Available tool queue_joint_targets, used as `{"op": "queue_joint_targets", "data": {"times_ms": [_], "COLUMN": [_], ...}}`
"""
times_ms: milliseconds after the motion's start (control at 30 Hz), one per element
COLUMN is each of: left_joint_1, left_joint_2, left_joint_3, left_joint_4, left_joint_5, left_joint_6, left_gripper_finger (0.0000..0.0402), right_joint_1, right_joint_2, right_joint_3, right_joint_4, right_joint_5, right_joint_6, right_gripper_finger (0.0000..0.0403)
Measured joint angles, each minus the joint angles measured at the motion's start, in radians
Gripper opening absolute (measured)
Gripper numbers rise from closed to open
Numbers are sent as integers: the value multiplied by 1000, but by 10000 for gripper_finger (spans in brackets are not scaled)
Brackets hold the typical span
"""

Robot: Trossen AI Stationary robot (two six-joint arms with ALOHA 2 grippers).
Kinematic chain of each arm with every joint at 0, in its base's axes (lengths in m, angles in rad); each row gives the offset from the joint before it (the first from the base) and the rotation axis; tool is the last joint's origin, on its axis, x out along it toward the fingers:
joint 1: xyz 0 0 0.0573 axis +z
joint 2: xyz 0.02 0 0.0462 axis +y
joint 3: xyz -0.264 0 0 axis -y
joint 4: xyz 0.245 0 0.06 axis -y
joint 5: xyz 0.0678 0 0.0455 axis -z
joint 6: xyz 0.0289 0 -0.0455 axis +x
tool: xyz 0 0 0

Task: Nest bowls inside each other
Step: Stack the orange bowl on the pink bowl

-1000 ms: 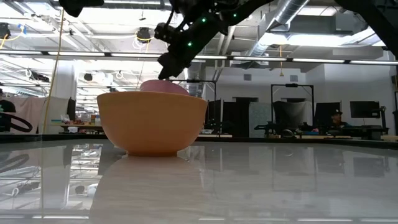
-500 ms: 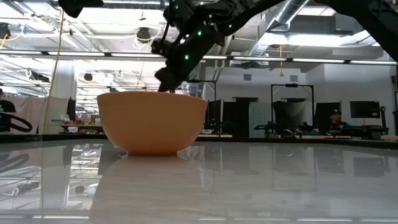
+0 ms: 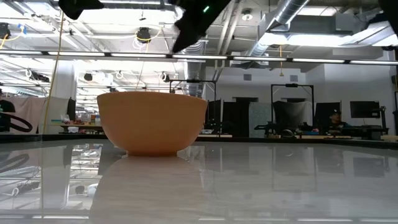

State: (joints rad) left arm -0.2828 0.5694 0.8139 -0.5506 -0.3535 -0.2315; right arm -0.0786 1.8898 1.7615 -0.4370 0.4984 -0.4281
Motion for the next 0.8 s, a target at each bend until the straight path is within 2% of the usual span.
{"op": "queue_joint_targets", "data": {"times_ms": [133,300,400,533,800], "left_joint_1": [0,0,0,0,0], "left_joint_2": [7,6,10,13,13], "left_joint_3": [0,0,0,0,0], "left_joint_4": [-40,-121,-149,-179,-204], "left_joint_5": [-57,-50,-51,-51,-51], "left_joint_6": [-54,-191,-199,-200,-200], "left_gripper_finger": [270,270,270,270,270], "right_joint_1": [32,83,145,241,456], "right_joint_2": [-96,-193,-249,-325,-418], "right_joint_3": [0,-1,-1,-1,-1], "right_joint_4": [-192,-432,-551,-681,-916], "right_joint_5": [-6,-114,-156,-160,-157], "right_joint_6": [122,274,329,427,825], "right_gripper_finger": [32,29,26,23,22]}}
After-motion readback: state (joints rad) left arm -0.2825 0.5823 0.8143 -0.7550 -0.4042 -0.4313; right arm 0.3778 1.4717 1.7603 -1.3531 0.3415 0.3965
